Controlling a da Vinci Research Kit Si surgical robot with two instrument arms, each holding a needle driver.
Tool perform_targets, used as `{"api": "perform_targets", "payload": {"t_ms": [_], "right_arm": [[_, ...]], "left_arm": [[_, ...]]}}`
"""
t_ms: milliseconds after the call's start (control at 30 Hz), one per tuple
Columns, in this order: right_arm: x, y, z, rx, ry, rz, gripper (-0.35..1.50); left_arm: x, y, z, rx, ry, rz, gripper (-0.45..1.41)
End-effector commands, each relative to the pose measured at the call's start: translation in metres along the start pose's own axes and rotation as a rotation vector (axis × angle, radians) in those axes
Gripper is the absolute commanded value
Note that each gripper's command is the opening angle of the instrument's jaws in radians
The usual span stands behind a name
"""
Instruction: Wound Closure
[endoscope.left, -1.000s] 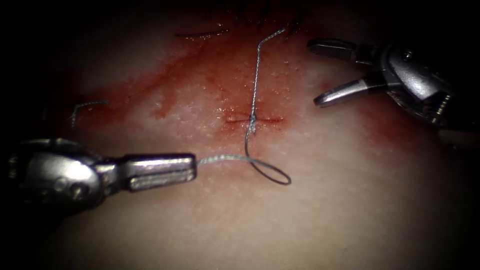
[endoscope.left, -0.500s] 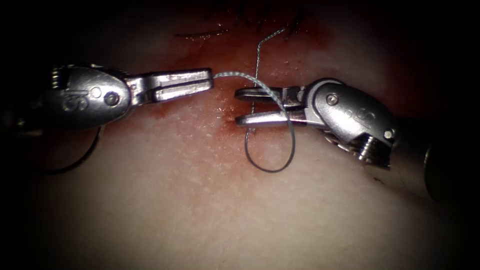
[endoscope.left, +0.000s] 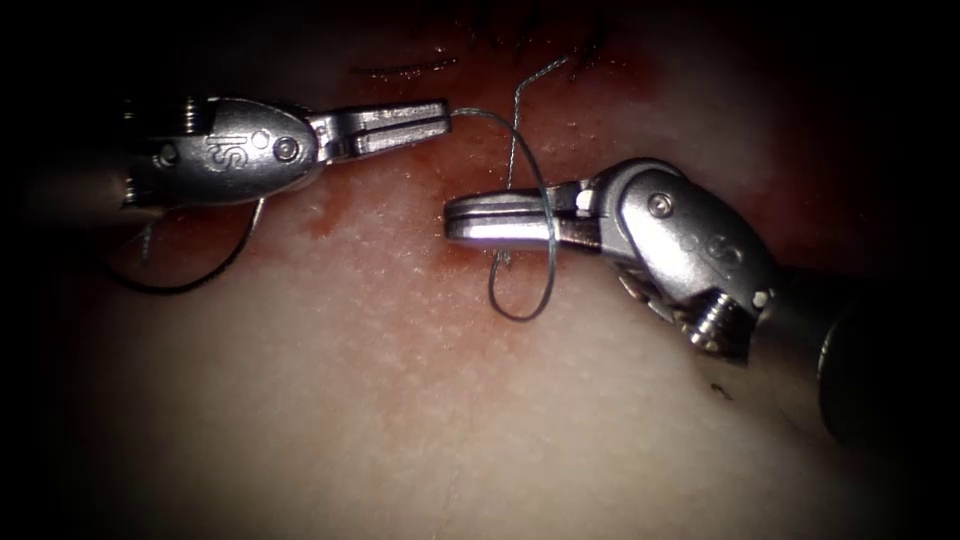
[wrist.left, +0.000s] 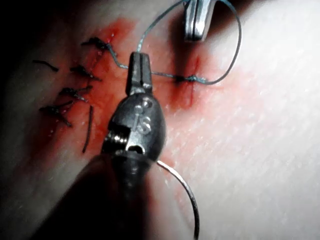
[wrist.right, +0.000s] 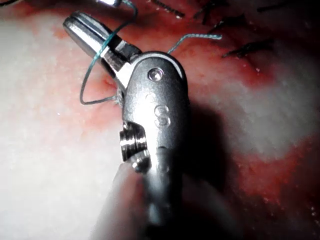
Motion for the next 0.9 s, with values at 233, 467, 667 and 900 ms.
{"api": "perform_targets", "payload": {"t_ms": [233,467,667,900], "right_arm": [[-0.0006,0.0003,0.0015,-0.226,-0.059,0.05,-0.35],[-0.0011,0.001,0.0014,-0.435,-0.074,0.214,0.0],[-0.0013,0.0021,0.0006,-0.602,0.008,0.438,0.09],[-0.0021,0.0035,0.0002,-0.727,0.016,0.564,0.71]], "left_arm": [[-0.0006,0.0019,0.0023,-0.009,-0.029,0.008,-0.45],[-0.0001,0.003,0.0023,-0.013,-0.018,-0.004,-0.45],[-0.0002,0.0041,0.0028,-0.016,-0.006,-0.01,-0.45],[-0.0004,0.0043,0.0044,-0.029,-0.007,-0.007,-0.45]]}}
